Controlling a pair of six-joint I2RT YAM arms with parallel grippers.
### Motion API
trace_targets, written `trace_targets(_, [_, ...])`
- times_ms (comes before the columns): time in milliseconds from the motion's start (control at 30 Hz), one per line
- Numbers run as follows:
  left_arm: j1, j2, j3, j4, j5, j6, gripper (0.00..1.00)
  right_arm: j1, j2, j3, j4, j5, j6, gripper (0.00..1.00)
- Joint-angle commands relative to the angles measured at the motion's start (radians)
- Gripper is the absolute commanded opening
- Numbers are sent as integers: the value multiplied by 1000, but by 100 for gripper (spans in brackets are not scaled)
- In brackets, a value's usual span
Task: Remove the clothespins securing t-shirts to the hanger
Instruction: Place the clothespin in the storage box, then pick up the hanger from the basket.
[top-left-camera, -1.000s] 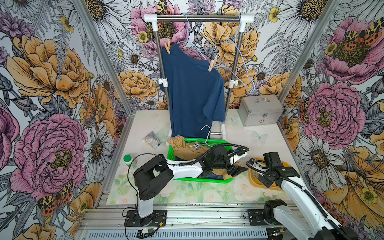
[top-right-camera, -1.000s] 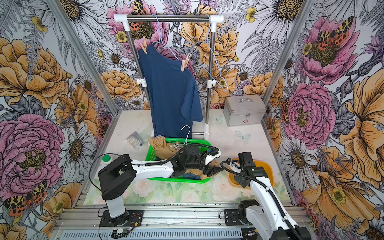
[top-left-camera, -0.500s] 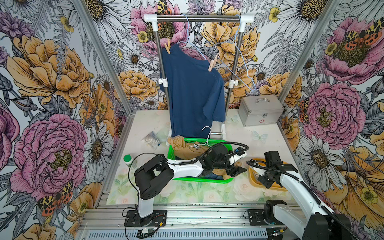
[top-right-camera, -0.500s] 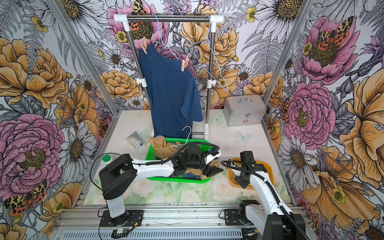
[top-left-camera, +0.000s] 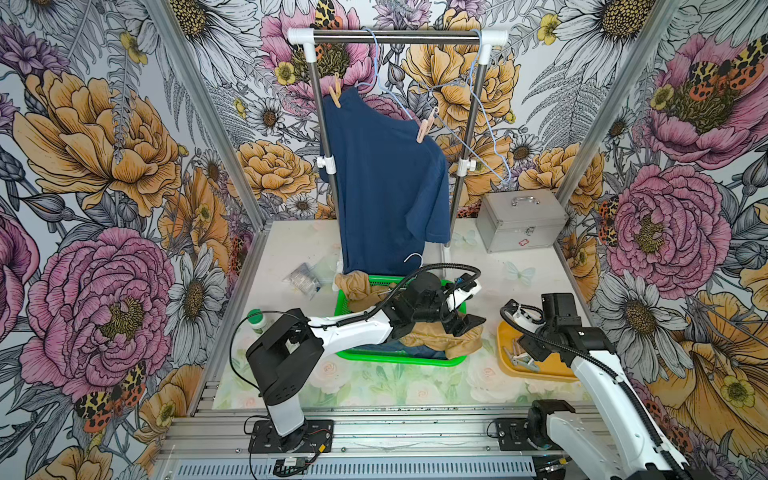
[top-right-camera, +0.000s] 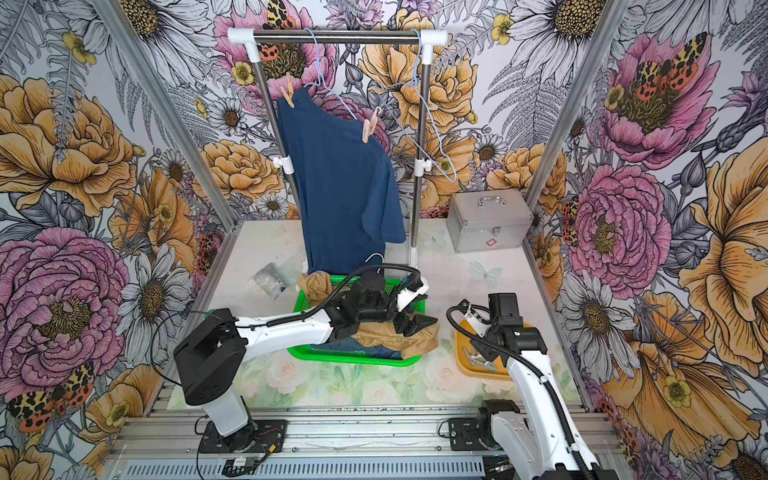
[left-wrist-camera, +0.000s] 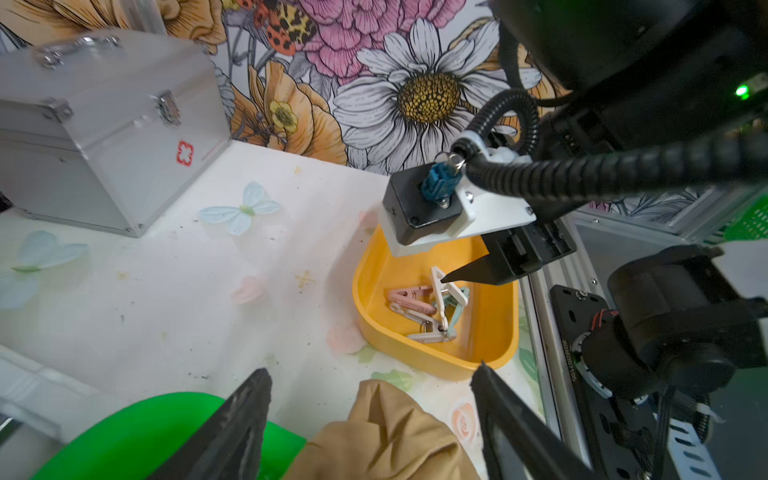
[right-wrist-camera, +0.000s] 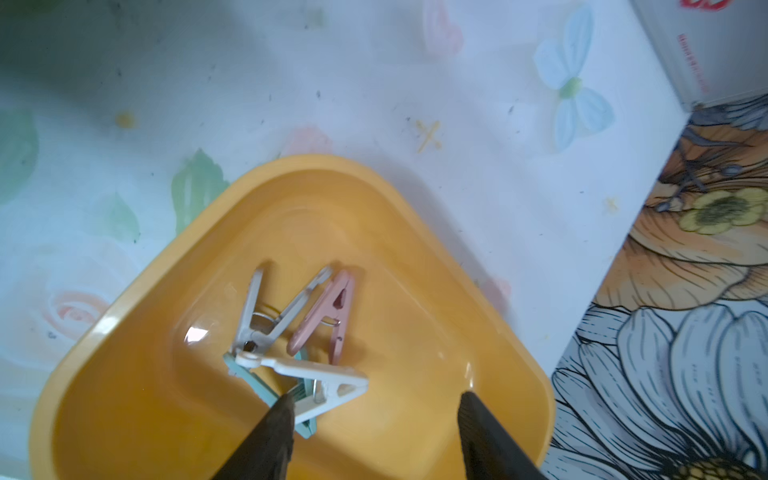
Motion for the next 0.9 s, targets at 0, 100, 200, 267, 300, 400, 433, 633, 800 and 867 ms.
trace_targets(0, [31,-64,-28,-34,23,-19,78,-5,-35,81,6,16,79,66])
trace_targets(100, [73,-106,-47,-54,-6,-80,78,-3,-10,187,-4,55,257,74])
trace_targets(200, [125,-142,-60,-100,17,-121,78,18,40,336,-78,35,443,81])
trace_targets(267, [146,-176,-83,-128,8,-107,78,59,62,406,-97,42,582,82])
trace_targets(300, [155,-195,-93,-149,-2,-93,78,90,70,431,-99,33,622,82])
trace_targets(400, [186,-246,-107,-229,-26,-67,78,174,113,494,-98,45,773,82])
trace_targets(433, [198,-267,-114,-251,-32,-67,78,197,137,520,-99,43,853,82])
trace_targets(633, [270,-390,-179,-329,-75,-67,79,378,273,523,17,-44,1157,79])
trace_targets(800, [316,-442,-196,-438,-55,-27,80,485,340,408,282,-152,1194,81])
trace_targets(867, [333,-458,-205,-467,-51,-20,80,499,367,361,386,-214,1186,81])
